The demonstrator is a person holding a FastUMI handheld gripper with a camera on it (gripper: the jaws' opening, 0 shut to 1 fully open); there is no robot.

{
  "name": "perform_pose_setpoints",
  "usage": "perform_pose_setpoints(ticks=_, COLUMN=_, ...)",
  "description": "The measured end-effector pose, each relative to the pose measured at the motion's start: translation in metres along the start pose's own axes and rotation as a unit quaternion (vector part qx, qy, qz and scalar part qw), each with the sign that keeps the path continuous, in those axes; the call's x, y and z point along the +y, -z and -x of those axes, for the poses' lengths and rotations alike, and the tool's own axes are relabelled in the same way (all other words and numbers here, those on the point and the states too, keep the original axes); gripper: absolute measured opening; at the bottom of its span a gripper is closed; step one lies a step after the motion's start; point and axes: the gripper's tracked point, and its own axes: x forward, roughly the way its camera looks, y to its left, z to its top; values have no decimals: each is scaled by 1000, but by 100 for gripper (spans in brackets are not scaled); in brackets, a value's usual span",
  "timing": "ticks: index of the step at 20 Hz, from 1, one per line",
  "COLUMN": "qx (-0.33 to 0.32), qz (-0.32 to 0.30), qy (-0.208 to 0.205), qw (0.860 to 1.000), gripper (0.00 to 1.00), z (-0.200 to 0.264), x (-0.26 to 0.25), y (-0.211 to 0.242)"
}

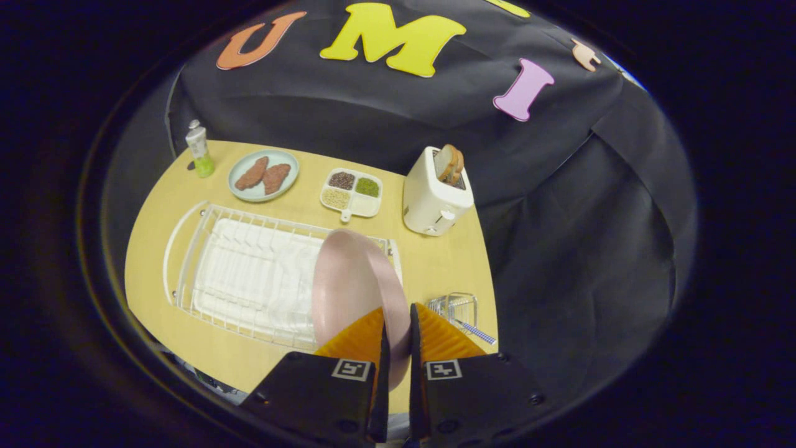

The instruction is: Take the plate from the dish rack, then take the spoon from the basket and place it into the plate.

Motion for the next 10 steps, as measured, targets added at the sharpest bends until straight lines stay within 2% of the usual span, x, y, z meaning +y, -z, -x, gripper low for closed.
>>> perform_pose_setpoints(ticks=2, qx=-8, qz=3, qy=-33, qw=999, gripper=19, z=5, x=8, y=25)
perform_pose_setpoints(ticks=7, qx=-4, qz=-40, qy=-132, qw=990, gripper=19, z=-2, x=40, y=98)
perform_pose_setpoints(ticks=10, qx=11, qz=-56, qy=-164, qw=985, gripper=19, z=-19, x=56, y=137)
